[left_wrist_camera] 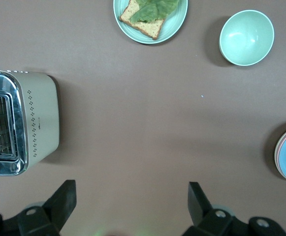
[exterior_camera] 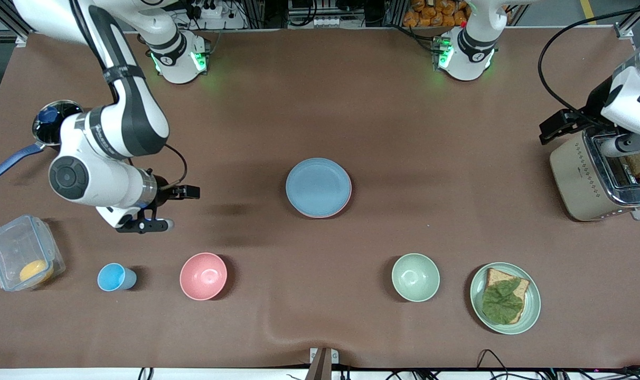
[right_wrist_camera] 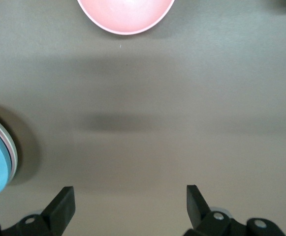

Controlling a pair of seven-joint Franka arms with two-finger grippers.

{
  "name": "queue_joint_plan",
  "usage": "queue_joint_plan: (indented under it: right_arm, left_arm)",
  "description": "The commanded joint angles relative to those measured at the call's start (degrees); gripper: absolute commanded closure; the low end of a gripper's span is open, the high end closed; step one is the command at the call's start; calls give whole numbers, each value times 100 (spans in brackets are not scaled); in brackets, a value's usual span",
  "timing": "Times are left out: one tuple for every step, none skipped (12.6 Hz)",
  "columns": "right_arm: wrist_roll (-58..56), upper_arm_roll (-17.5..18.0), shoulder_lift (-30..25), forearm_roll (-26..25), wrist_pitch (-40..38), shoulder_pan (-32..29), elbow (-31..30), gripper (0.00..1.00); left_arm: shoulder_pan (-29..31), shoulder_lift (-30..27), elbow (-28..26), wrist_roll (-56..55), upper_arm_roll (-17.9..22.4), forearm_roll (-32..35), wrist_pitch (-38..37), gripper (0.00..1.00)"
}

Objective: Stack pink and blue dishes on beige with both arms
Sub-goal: 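Open the right gripper and withdraw it from the stacked plates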

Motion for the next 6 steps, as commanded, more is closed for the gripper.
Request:
queue_joint_plan:
  right_arm:
    - [-209, 75, -479, -211, -217, -171, -142, 0]
    - [-403, 67, -611, -219, -331, -242, -142, 0]
    - [-596, 67, -751, -228, -498, -451, -142, 0]
    - [-807, 75, -909, -228, -639, -645, -125, 0]
    - [-939, 67, -1111, -228, -736, -786, -116, 0]
    - [-949, 67, -1287, -246, -850, -935, -107, 0]
  left_arm:
    - [40, -83, 40, 179, 40, -89, -52, 0]
    - [83, -65, 162, 162, 40, -54, -95, 0]
    - [145, -48, 215, 162, 40, -54, -191, 0]
    - [145, -39, 225, 162, 40, -62, -192, 0]
    - [145, -39, 242, 162, 40, -54, -192, 0]
    - [145, -47, 242, 162, 23, -71, -201, 0]
